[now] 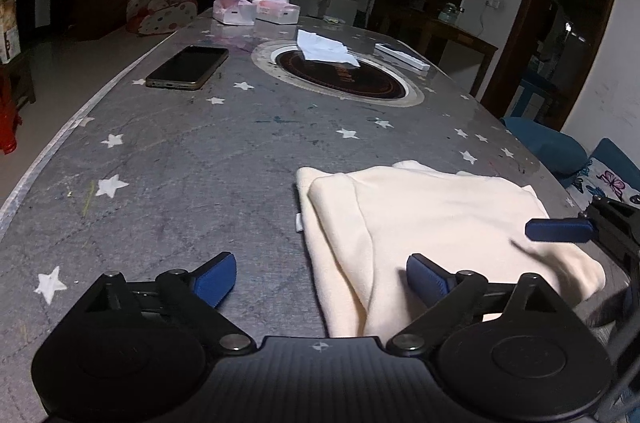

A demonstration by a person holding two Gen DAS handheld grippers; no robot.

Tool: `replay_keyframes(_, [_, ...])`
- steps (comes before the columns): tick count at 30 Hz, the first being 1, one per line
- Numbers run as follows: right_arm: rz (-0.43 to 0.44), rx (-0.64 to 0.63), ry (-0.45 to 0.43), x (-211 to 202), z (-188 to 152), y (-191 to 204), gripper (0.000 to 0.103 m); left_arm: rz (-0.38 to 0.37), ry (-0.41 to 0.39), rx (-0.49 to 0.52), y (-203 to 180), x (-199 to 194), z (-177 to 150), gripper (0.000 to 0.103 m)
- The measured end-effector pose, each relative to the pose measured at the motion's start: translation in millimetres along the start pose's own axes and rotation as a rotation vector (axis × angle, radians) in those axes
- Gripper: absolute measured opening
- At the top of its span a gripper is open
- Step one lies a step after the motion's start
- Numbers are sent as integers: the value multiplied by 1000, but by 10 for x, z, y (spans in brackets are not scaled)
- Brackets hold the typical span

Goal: Fold clothes

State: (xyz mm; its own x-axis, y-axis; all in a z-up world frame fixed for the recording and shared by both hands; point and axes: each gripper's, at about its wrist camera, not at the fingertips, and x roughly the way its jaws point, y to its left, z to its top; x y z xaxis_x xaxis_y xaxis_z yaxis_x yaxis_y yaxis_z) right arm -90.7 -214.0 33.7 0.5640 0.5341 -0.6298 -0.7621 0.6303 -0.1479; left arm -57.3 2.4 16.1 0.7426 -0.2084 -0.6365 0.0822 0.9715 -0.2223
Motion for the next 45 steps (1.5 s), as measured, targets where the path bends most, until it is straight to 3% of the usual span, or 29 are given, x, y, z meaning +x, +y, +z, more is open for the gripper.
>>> replay_keyframes(7, [20,-164,-6,106,122,383,97,17,-2,-27,89,-65,-13,97])
replay_keyframes(24, [-2,-29,-8,88,199,198,103,29,-13,-66,200,-147,-62,103])
replay_keyframes(29, [-90,101,-19,82,263,-251,103,25,-25,-48,149,-185,-61,103])
replay_keyframes(36, [-272,149,40,314,209,-744,103,31,-14,15,10,-132,-52,103])
replay_keyframes(45, [-432,157,137,429,-5,-1181,103,56,12,50,-12,-44,-77,103])
